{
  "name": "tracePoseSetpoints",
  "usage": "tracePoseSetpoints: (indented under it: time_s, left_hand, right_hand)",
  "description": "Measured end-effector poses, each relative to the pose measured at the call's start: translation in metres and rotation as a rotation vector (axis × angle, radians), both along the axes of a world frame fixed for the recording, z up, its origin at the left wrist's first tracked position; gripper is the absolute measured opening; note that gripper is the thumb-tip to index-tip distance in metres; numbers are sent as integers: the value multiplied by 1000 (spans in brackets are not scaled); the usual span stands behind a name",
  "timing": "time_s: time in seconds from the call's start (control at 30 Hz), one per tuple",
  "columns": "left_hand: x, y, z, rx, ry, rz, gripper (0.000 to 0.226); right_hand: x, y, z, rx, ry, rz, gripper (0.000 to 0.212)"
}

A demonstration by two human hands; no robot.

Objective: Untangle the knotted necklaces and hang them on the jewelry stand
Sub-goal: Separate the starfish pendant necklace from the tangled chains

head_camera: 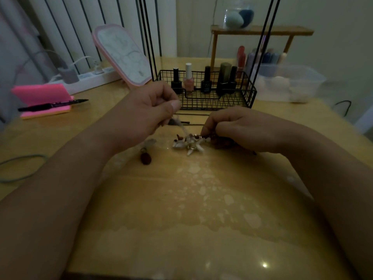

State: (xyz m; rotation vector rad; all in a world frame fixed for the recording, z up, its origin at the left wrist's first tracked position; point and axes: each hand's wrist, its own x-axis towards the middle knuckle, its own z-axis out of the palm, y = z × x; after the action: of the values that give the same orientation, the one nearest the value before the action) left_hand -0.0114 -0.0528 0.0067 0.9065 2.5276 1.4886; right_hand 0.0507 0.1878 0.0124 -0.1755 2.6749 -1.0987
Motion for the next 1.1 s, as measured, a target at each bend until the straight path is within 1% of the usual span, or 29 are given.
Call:
tracePoseSetpoints:
  time_s: [0.07,0.17,0.3,0.43,0.7,0.97,1.03,1.1]
  left_hand:
    - [-2,-2,1,90,-52,-7,7]
    - [-6,-5,2,258,-151,-57,7]
    - [-11,-9,5,435,-261,-130,9]
    - [-16,-12,8,557,-350,-160,10]
    - [-19,-17,9,679,-409,-196,8]
    - [-18,-18,9,742,-460,-250,8]
    - [-16,-14,9,715,-465,-270,5]
    - [-11,-9,8,659,-461,-302,4]
  right_hand:
    - [1,0,1,36,5,1,26]
    - [2,-1,2,104,13,1,22]
    - [3,-2,3,159,24,7,17]
    - [4,-3,6,203,42,20,16]
    - [3,-4,8,246,34,40,14]
    - [4,-3,9,295,36,76,8]
    - [5,-4,8,277,84,55,11]
    - [6,-7,8,218,182,11,16]
